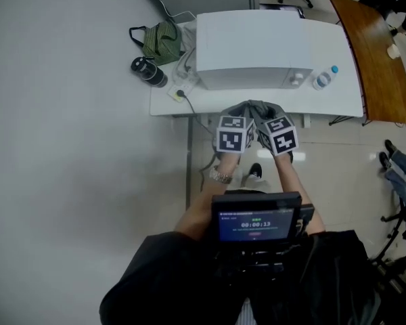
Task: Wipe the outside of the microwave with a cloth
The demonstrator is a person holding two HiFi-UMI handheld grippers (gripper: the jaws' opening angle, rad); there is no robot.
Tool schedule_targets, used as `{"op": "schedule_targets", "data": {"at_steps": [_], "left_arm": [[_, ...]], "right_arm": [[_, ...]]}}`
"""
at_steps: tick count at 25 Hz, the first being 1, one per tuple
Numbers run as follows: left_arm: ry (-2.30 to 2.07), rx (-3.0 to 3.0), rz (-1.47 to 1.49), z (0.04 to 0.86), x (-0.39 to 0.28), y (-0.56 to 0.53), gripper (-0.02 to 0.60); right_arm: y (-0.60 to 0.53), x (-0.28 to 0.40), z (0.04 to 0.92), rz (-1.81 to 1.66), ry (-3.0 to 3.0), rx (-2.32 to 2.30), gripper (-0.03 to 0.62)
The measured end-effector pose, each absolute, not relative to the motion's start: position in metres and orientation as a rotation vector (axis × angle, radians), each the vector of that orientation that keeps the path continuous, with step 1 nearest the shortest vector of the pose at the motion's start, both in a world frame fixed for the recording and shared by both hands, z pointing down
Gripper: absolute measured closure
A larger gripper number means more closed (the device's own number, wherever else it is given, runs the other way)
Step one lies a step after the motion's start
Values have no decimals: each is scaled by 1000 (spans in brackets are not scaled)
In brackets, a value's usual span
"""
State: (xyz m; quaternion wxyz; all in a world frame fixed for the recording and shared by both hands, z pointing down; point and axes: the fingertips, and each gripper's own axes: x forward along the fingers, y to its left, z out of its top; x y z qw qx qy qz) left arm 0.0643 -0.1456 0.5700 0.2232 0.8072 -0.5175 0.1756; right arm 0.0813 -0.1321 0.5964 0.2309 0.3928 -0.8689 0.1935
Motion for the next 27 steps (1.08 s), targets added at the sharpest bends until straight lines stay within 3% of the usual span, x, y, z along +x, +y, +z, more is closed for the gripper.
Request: {"op": "schedule_targets", "data": {"at_steps": [12,27], "left_arm": [[-1412,2336,488,542,81,-139,581],[-1447,2323,394,528,50,-155,581]], "right_arm": [[-127,99,566,499,-2386,1174,553],[-132,69,549,479,-2432,1130,553]]}}
